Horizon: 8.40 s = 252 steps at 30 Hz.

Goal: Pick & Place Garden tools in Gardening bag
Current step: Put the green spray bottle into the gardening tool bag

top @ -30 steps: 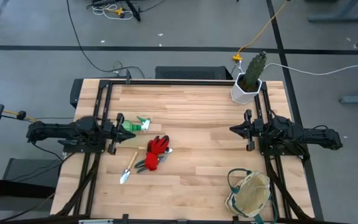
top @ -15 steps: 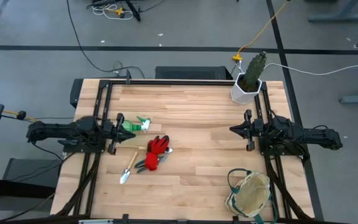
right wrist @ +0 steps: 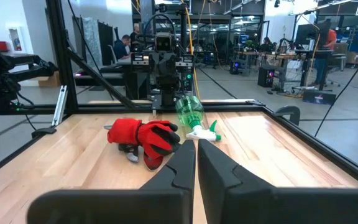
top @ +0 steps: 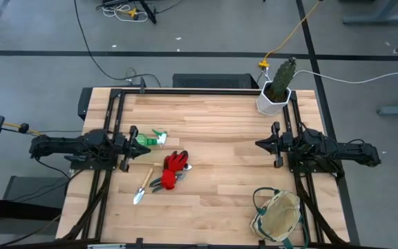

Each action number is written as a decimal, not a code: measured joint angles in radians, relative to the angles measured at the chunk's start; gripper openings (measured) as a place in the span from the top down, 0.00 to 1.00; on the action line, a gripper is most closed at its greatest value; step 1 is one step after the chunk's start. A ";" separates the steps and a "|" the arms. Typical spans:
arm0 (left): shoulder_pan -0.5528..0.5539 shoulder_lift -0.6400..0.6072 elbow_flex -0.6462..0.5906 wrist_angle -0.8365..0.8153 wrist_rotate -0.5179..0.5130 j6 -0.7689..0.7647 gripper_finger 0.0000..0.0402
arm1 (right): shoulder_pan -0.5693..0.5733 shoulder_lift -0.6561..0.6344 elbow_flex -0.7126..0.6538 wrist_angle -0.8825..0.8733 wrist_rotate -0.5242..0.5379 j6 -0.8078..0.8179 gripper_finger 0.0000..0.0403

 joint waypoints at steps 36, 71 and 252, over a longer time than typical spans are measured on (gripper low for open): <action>0.000 0.131 0.252 0.001 0.005 -0.236 0.99 | 0.000 0.000 0.000 0.000 0.000 0.000 0.94; 0.002 0.960 1.092 -0.559 -0.129 -0.198 0.96 | 0.000 0.000 0.000 0.000 0.000 0.000 0.94; 0.223 1.848 1.168 -1.302 -0.201 0.104 0.18 | 0.000 0.000 0.000 0.000 0.000 0.000 0.94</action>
